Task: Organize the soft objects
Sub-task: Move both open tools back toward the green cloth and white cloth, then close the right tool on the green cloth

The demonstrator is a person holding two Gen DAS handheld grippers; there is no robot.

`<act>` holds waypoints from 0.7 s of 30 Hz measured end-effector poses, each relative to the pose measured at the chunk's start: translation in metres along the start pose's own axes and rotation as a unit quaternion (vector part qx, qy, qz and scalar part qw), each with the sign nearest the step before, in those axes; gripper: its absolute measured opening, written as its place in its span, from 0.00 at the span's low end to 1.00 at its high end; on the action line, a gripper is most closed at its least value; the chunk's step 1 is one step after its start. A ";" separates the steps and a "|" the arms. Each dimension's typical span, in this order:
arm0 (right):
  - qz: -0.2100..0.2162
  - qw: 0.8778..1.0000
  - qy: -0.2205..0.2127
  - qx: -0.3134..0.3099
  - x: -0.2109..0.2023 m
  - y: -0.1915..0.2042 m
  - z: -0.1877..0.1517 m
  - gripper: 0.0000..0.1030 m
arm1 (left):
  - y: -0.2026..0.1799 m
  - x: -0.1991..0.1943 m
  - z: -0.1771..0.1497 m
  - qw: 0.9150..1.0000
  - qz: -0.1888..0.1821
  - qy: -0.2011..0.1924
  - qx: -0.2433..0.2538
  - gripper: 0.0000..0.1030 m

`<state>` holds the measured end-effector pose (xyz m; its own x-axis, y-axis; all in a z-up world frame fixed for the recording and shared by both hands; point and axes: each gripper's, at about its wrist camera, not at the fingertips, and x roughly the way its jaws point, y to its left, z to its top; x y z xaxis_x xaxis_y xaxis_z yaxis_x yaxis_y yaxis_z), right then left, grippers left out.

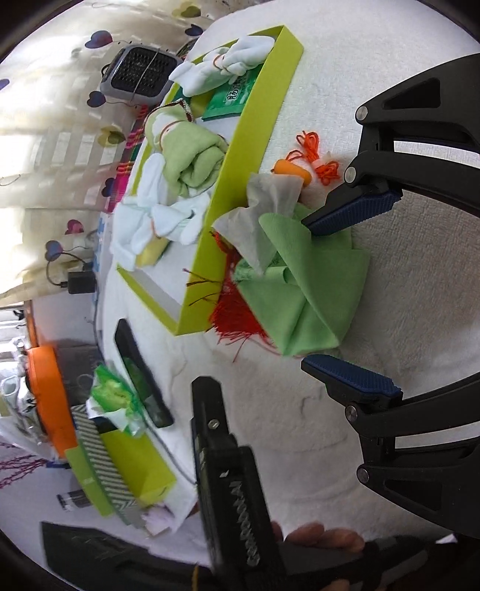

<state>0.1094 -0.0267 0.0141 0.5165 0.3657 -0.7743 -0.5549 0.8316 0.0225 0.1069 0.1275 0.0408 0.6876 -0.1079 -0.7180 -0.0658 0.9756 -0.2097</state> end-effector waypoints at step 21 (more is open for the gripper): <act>0.007 1.000 -0.013 0.010 -0.016 -0.010 -0.010 0.15 | -0.005 -0.001 -0.003 1.000 -0.004 0.004 0.010 0.46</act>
<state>0.0998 -0.0450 0.0198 0.5254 0.3871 -0.7577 -0.5485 0.8349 0.0462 0.1043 0.1221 0.0408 0.6817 -0.1170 -0.7222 -0.0466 0.9782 -0.2024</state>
